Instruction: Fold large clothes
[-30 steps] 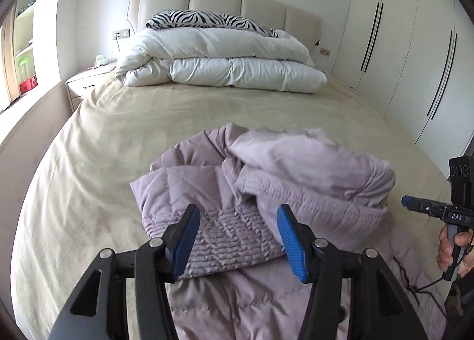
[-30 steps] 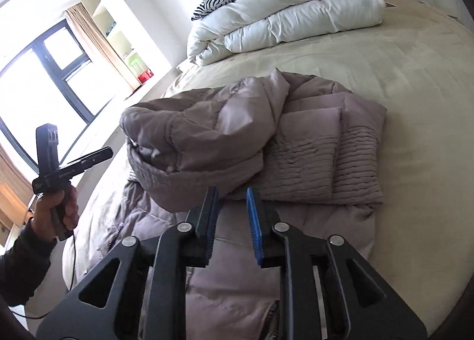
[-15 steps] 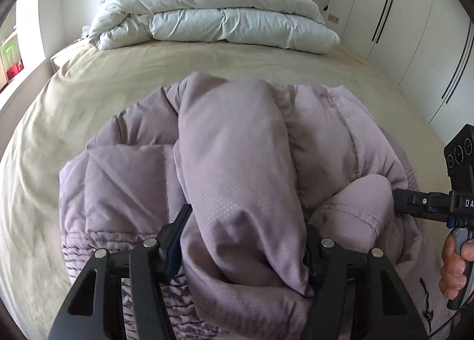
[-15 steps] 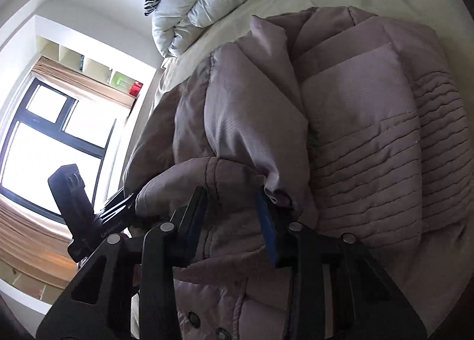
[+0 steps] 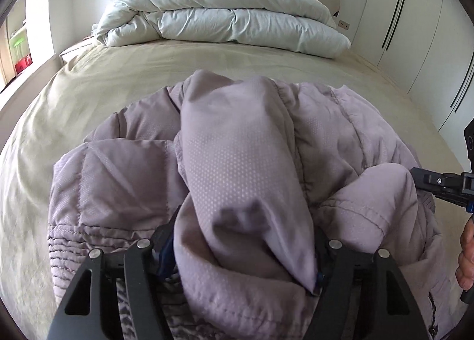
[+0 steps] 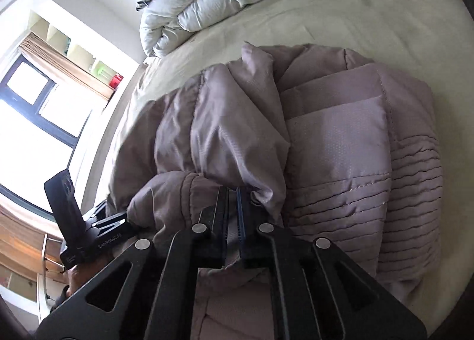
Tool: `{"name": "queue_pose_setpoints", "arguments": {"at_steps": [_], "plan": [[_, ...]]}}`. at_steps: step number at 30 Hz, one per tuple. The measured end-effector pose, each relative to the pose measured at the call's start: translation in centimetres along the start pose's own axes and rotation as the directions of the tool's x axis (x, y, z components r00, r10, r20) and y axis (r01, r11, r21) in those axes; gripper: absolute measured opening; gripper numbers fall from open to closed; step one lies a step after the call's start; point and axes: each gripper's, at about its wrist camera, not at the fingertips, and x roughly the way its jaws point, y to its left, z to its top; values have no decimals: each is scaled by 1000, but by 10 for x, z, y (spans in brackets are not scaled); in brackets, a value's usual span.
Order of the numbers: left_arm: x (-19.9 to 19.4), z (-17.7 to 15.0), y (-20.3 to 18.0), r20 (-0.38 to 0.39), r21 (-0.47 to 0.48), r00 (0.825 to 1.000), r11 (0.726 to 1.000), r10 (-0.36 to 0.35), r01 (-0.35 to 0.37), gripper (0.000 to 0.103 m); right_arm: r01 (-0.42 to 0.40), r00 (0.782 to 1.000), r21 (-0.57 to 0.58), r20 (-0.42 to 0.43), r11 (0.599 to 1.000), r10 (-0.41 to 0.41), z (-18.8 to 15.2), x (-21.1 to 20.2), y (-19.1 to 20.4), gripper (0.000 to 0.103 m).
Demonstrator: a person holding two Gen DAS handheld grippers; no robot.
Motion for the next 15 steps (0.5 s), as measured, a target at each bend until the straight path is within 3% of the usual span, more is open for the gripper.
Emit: {"name": "queue_pose_setpoints", "arguments": {"at_steps": [2, 4, 7, 10, 12, 15], "plan": [[-23, 4, 0, 81, -24, 997, 1000, 13, -11, 71, -60, 995, -17, 75, 998, 61, 11, -22, 9, 6], [-30, 13, -8, 116, -3, 993, 1000, 8, -7, 71, -67, 994, -16, 89, 998, 68, 28, -20, 16, 7], [-12, 19, -22, 83, 73, 996, 996, 43, -49, 72, -14, 998, -32, 66, 999, 16, 51, 5, 25, 7], [29, 7, -7, -34, 29, 998, 999, 46, -45, 74, 69, 997, -25, 28, 997, -68, 65, 43, 20, 7], [35, -2, -3, 4, 36, 999, 999, 32, -32, 74, 110, 994, -31, 12, 993, -110, 59, 66, 4, 7], [40, -3, -8, 6, 64, 999, 996, 54, -54, 76, 106, 991, -99, 86, 989, -98, 48, 78, -3, 6]]}}
